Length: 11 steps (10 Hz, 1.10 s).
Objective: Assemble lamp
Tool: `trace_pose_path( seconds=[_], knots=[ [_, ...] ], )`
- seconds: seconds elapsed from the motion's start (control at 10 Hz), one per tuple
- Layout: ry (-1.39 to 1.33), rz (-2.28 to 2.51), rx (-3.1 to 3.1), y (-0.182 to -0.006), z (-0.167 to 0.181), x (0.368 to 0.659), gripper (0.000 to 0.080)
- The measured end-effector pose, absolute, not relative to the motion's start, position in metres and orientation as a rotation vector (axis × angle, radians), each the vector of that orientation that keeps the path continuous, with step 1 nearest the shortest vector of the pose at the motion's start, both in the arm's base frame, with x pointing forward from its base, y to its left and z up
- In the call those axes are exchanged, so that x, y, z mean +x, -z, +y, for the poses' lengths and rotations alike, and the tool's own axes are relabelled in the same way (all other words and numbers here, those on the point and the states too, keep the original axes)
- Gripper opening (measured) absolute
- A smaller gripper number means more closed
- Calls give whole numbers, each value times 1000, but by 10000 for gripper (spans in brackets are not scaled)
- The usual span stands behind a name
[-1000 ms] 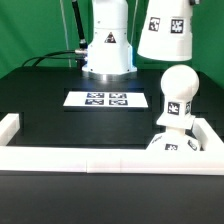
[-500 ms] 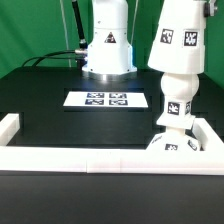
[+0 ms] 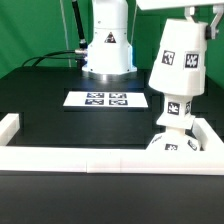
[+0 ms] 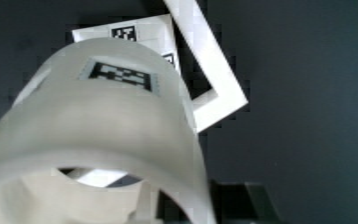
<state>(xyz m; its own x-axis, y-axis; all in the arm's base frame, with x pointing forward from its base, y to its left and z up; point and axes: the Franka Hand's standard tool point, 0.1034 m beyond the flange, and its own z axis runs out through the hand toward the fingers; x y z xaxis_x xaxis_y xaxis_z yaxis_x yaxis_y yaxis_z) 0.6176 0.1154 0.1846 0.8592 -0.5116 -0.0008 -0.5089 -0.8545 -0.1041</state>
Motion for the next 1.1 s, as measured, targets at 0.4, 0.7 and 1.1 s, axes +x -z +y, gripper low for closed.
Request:
trace_pose_path(
  seconds=[0.4, 0.7, 1.1],
  knots=[
    [43, 798, -2947, -160, 121, 618, 45],
    [50, 785, -2954, -150, 126, 618, 45],
    [52, 785, -2954, -150, 126, 618, 364]
  ],
)
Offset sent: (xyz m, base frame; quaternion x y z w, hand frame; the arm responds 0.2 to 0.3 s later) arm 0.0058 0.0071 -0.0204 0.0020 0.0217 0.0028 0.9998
